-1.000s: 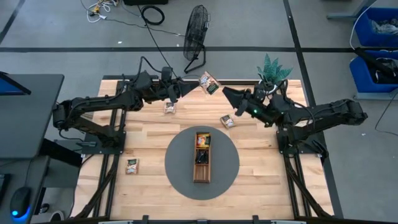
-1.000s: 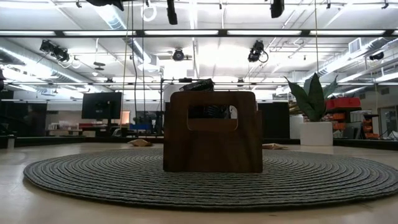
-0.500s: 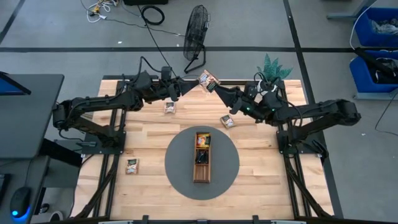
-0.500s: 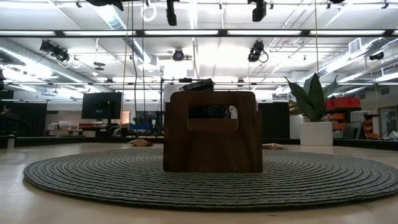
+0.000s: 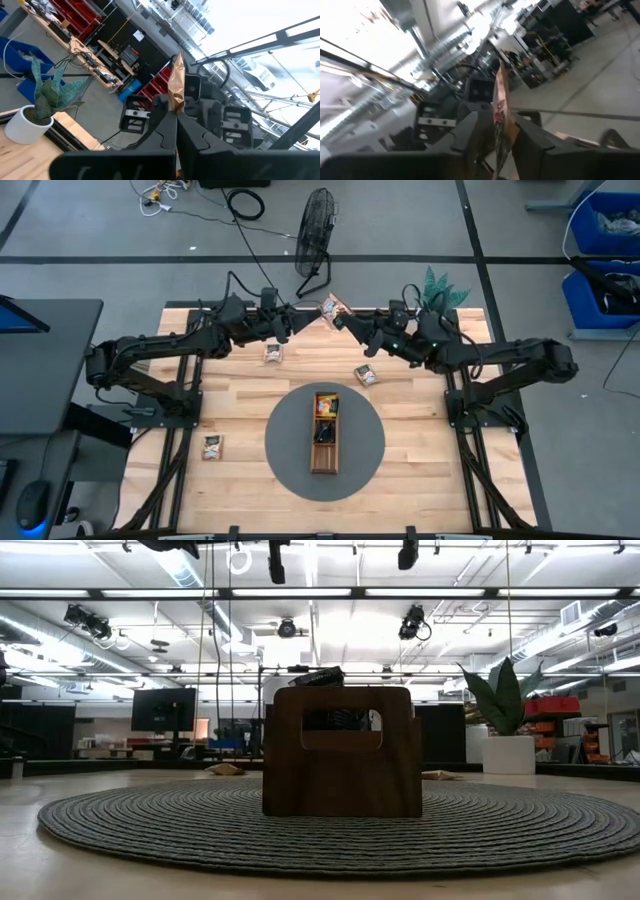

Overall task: Pick & Place Tea
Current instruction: Put the brown tea bag into the bottom section of the wooden organizer

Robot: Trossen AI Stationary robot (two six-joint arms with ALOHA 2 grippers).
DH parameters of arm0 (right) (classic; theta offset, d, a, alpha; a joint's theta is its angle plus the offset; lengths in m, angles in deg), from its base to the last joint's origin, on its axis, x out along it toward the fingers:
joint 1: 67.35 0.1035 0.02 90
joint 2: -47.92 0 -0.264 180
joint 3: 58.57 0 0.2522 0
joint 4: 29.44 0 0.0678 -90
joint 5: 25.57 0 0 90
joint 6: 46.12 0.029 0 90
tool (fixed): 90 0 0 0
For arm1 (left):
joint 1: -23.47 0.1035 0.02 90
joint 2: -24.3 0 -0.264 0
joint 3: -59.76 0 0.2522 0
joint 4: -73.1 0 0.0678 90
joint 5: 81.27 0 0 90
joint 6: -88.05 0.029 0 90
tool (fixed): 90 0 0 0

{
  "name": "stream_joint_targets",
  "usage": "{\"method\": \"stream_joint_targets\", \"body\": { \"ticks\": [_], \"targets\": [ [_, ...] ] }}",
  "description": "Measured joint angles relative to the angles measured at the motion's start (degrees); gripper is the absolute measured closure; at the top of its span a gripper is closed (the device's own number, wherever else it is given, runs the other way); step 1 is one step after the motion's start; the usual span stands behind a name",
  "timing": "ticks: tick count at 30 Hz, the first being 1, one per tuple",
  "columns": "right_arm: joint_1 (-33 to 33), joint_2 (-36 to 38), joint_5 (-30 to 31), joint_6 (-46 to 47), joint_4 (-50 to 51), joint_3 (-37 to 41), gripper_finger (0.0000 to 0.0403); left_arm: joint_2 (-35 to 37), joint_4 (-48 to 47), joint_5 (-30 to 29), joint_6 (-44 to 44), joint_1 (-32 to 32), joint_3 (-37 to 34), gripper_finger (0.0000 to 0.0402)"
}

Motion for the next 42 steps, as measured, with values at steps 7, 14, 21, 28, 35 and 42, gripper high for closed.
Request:
{"method": "stream_joint_targets", "body": {
  "ticks": [7, 14, 21, 28, 35, 42],
  "targets": [
    [-0.4, -0.1, 0.0, -1.3, 7.1, -2.7, 0.0385, 0.0, -0.4, -0.2, 0.0, 0.0, 0.0, 0.0401],
    [-0.4, -0.1, 0.9, -0.2, 7.9, -2.7, 0.0397, 0.0, -0.6, -0.2, 0.5, 0.0, 0.0, 0.0397],
    [-0.4, 2.3, -1.7, 3.0, 10.2, -2.7, 0.04, 0.0, -0.6, 6.1, 1.3, 1.6, 0.0, 0.0382],
    [0.5, 6.1, -3.2, 7.3, 18.4, -2.7, 0.0401, 0.6, -0.7, 13.6, 12.0, 2.7, 0.0, 0.0379],
    [0.8, 9.5, -6.9, 12.0, 28.1, -2.7, 0.0401, 2.0, -2.1, 14.4, 20.5, 2.7, 0.0, 0.0383],
    [0.8, 10.5, -16.0, 17.8, 35.9, -2.7, 0.0401, 4.3, -8.2, 14.5, 24.7, 2.9, 0.1, 0.0383]
  ]
}}
